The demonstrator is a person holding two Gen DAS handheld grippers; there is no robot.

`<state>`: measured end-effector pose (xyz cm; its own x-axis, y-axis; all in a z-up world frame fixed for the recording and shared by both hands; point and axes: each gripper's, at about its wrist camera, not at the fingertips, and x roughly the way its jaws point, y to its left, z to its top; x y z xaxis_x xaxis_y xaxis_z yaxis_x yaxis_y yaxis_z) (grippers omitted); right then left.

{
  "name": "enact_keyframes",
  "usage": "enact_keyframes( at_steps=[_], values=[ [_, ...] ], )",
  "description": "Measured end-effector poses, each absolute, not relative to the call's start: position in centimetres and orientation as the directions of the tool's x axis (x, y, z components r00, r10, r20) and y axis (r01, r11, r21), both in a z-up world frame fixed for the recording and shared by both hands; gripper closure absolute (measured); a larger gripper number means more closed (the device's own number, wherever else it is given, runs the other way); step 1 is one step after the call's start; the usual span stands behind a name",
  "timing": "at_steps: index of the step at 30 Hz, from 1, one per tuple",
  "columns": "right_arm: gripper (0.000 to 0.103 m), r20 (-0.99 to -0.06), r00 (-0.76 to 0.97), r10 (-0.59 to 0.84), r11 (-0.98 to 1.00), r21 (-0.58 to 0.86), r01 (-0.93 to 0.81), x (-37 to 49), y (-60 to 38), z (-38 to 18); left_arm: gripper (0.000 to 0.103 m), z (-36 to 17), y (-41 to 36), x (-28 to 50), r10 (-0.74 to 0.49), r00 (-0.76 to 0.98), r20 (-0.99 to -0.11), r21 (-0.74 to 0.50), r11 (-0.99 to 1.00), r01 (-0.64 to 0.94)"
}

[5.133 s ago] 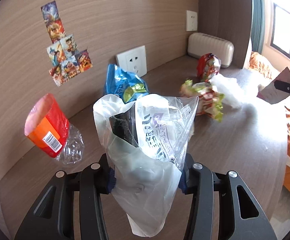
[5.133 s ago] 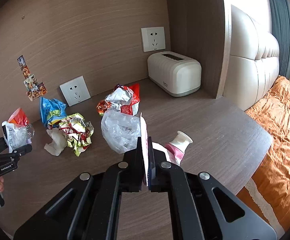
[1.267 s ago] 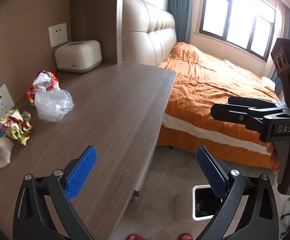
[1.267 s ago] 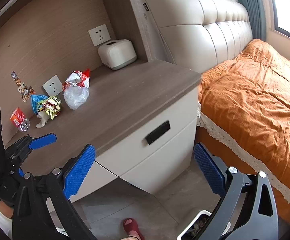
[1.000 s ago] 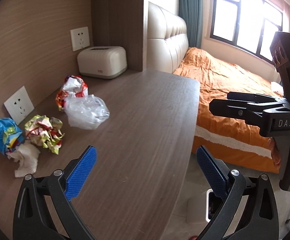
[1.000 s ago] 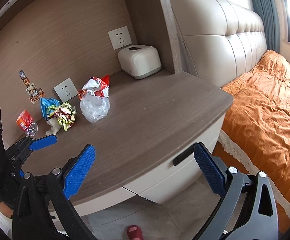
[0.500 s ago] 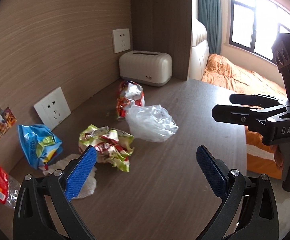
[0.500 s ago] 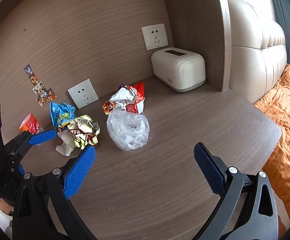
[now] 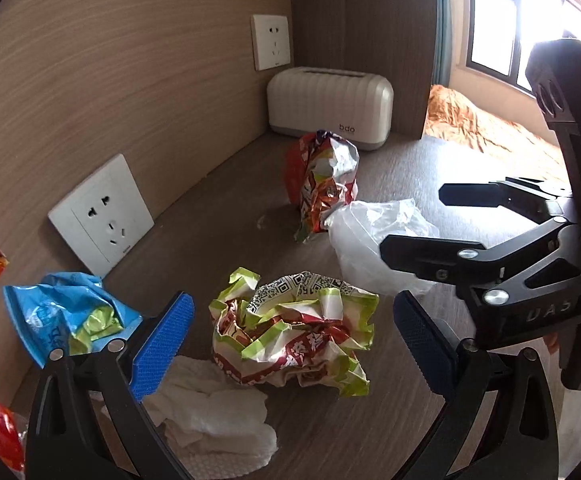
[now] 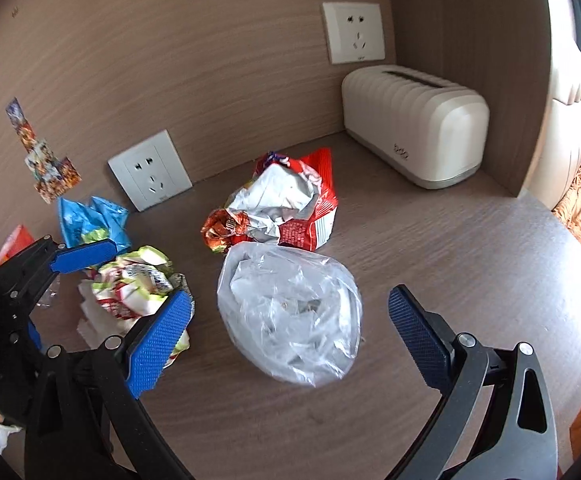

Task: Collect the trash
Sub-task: 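Grasp the green-and-white crumpled wrapper with the left tool while the right tool grasps the clear plastic bag, then carry both items over the bin and open both tools to drop them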

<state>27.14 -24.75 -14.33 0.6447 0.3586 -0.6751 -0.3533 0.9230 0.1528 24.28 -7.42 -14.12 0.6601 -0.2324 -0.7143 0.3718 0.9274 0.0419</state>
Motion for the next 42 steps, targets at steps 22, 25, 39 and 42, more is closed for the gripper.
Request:
enact_keyframes(
  at_steps=[22,25,39,42],
  values=[
    [0.047,-0.645,0.689,0.332,0.937,0.142,-0.318,21.3,-28.1,-13.6,0.043,-12.5,-9.4,19.1,-0.240,0.688,-0.685,0.060,0.922,0.381],
    [0.047,-0.635,0.702,0.322,0.943,0.151,-0.297,19.1,-30.2,-13.3,0.043,-11.7,-10.8,17.2,-0.261,0.685,-0.680,0.055,0.914,0.402],
    [0.047,-0.644,0.728,0.236,0.972,0.160,-0.174,9.1,-40.0,-13.2,0.043,-11.3,-22.0,9.1,-0.376,0.622,-0.686,0.051,0.829,0.557],
    [0.047,-0.649,0.733,0.203,0.979,0.159,-0.130,6.5,-42.6,-13.3,0.043,-11.4,-24.8,7.0,-0.408,0.602,-0.686,0.050,0.799,0.599]
  ],
)
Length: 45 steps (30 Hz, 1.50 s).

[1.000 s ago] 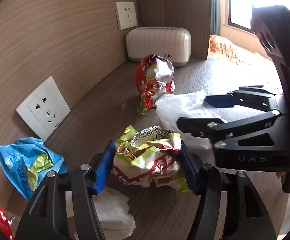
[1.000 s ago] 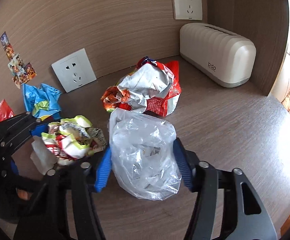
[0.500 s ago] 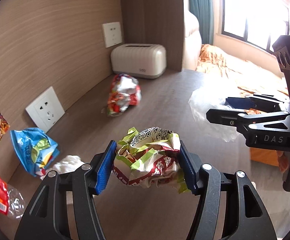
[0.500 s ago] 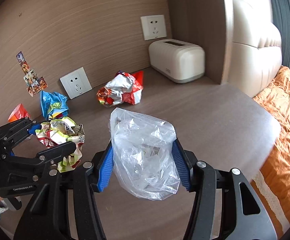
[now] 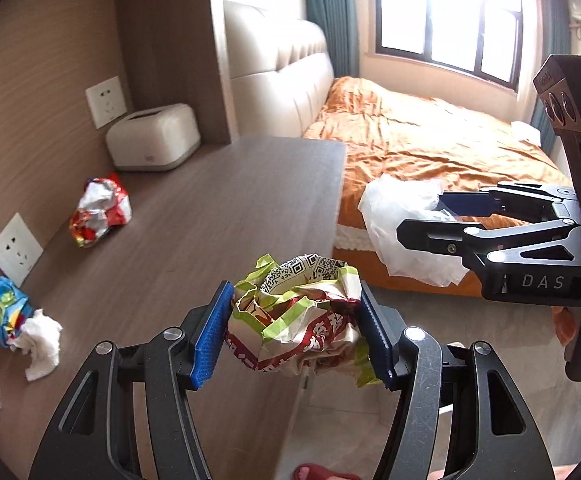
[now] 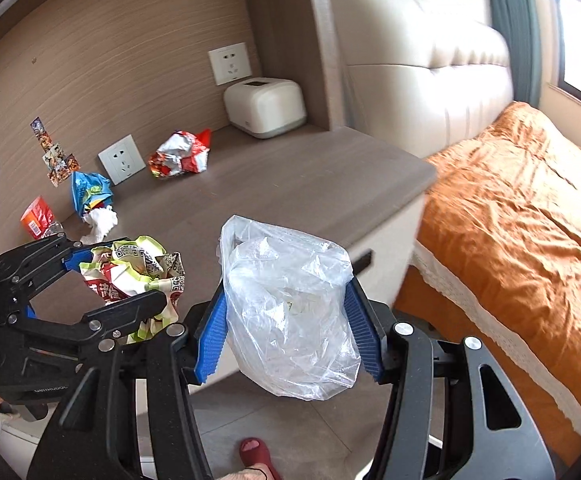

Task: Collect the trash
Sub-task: 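Carry both items over the bin and open both tools to drop them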

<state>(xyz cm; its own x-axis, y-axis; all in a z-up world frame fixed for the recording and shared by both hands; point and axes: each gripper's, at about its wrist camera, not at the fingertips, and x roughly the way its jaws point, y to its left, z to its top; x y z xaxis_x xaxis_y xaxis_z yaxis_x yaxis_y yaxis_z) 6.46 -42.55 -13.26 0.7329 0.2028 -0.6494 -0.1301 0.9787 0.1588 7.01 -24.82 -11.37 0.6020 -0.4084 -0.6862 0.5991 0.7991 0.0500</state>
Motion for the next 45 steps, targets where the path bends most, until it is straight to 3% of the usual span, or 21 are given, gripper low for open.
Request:
enact_keyframes(
  at_steps=[17,27,39,40,41,42,43,45],
  values=[
    [0.046,-0.726,0.687,0.021,0.968,0.187,0.168,-6.7,-56.1,-18.7,0.043,-17.8,-40.1,-3.4,-0.551,0.347,-0.759,-0.032,0.563,0.826],
    [0.046,-0.796,0.604,-0.039,0.930,0.193,0.314,-10.5,-62.7,-27.0,0.043,-27.7,-47.7,-7.5,-0.545,0.157,-0.823,-0.103,0.416,0.904],
    [0.045,-0.875,0.484,0.014,0.899,0.222,0.377,-9.9,-65.5,-40.5,0.043,-41.1,-52.1,-8.5,-0.478,0.009,-0.879,-0.177,0.342,0.923],
    [0.043,-0.879,0.476,0.017,0.897,0.224,0.381,-9.8,-65.8,-41.4,0.042,-42.0,-52.5,-8.4,-0.473,-0.002,-0.881,-0.182,0.334,0.925],
    [0.028,-0.882,0.470,0.022,0.895,0.227,0.384,-9.7,-66.1,-42.2,0.033,-42.8,-52.8,-8.3,-0.469,-0.016,-0.883,-0.190,0.326,0.926],
    [0.017,-0.887,0.461,0.030,0.893,0.231,0.386,-9.5,-66.4,-43.0,0.010,-43.5,-53.1,-8.1,-0.462,-0.023,-0.886,-0.194,0.325,0.926],
    [0.004,-0.889,0.456,0.035,0.890,0.235,0.391,-9.4,-66.7,-43.7,0.004,-44.2,-53.3,-7.9,-0.452,-0.024,-0.892,-0.192,0.330,0.924],
    [0.004,-0.896,0.442,0.050,0.880,0.249,0.405,-9.4,-67.3,-45.1,0.005,-45.4,-53.8,-7.5,-0.439,-0.025,-0.898,-0.191,0.338,0.922]
  ],
)
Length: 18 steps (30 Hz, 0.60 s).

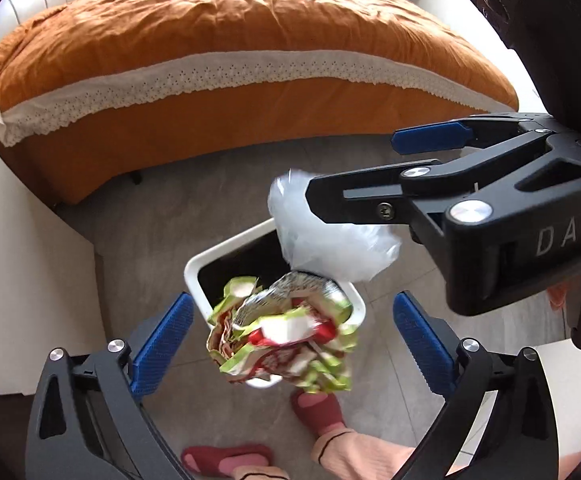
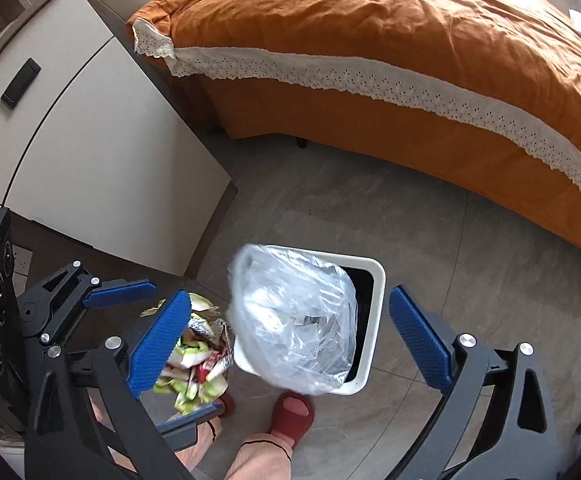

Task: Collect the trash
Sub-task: 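Carry both items over the bin and open both tools to drop them, then move both open tools back over the desk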

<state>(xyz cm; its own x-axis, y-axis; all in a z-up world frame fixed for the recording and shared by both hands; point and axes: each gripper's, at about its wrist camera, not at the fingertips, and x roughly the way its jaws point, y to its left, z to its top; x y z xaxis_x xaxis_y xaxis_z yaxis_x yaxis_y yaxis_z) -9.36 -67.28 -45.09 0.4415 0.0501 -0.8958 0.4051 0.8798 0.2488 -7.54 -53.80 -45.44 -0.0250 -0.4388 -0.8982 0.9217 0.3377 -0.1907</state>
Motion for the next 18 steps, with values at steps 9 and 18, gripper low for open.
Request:
enact_keyframes(
  at_steps=[9,18],
  values=[
    [0.004,-0.914,0.402,0.052,0.863,0.244,0.443,-8.9,-68.7,-46.7,0.005,-47.3,-54.4,-6.8,-0.399,-0.053,-0.916,-0.212,0.367,0.906],
    [0.004,-0.910,0.412,0.050,0.862,0.248,0.441,-8.2,-68.3,-44.7,0.005,-44.9,-54.0,-6.2,-0.421,-0.045,-0.906,-0.230,0.402,0.886]
  ],
)
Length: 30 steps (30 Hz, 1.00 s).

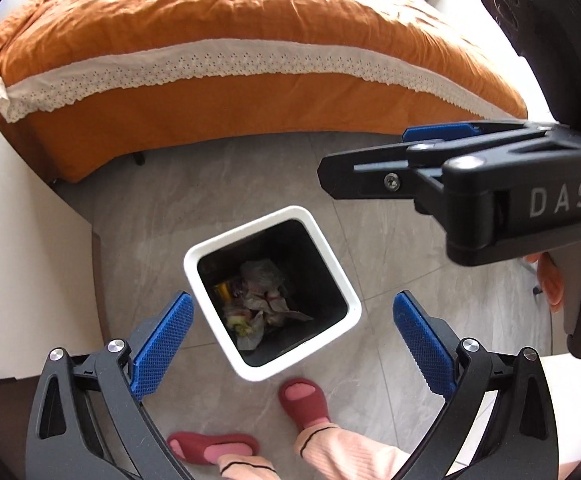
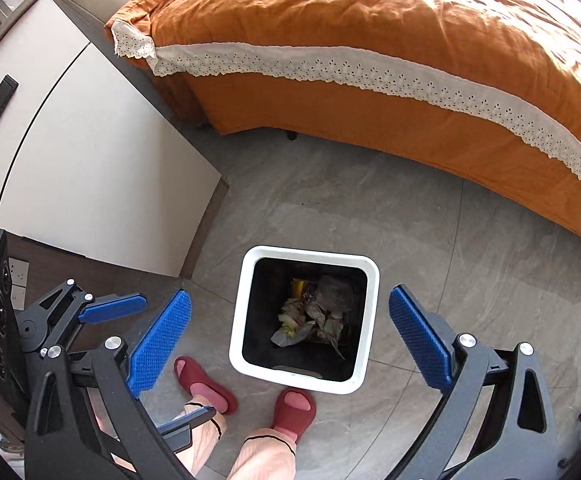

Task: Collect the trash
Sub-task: 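Move both open tools back over the desk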

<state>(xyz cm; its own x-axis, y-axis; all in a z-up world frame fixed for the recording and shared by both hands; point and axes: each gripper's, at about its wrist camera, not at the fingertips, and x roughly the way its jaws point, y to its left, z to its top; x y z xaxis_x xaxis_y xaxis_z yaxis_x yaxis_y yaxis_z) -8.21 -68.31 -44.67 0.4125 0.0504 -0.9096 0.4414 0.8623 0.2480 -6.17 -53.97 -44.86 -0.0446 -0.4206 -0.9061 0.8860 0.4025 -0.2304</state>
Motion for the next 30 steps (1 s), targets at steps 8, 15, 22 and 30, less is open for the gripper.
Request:
enact_keyframes(
  at_steps=[8,15,22,30],
  values=[
    [0.004,-0.902,0.429,0.048,0.871,0.248,0.424,-7.3,-66.6,-41.3,0.005,-40.9,-51.9,-4.7,-0.467,-0.020,-0.884,-0.253,0.442,0.860],
    [0.004,-0.878,0.476,0.044,0.885,0.256,0.390,-6.5,-64.1,-36.7,0.005,-36.0,-49.4,-3.3,-0.494,0.056,-0.867,-0.218,0.479,0.850],
    [0.004,-0.836,0.547,0.048,0.904,0.270,0.333,-5.4,-61.2,-30.6,0.005,-29.8,-46.0,-2.3,-0.522,0.151,-0.839,-0.166,0.512,0.843],
    [0.004,-0.778,0.625,0.071,0.944,0.254,0.210,-2.0,-56.5,-23.3,0.005,-22.4,-40.6,0.1,-0.557,0.267,-0.787,-0.139,0.581,0.802]
  ],
)
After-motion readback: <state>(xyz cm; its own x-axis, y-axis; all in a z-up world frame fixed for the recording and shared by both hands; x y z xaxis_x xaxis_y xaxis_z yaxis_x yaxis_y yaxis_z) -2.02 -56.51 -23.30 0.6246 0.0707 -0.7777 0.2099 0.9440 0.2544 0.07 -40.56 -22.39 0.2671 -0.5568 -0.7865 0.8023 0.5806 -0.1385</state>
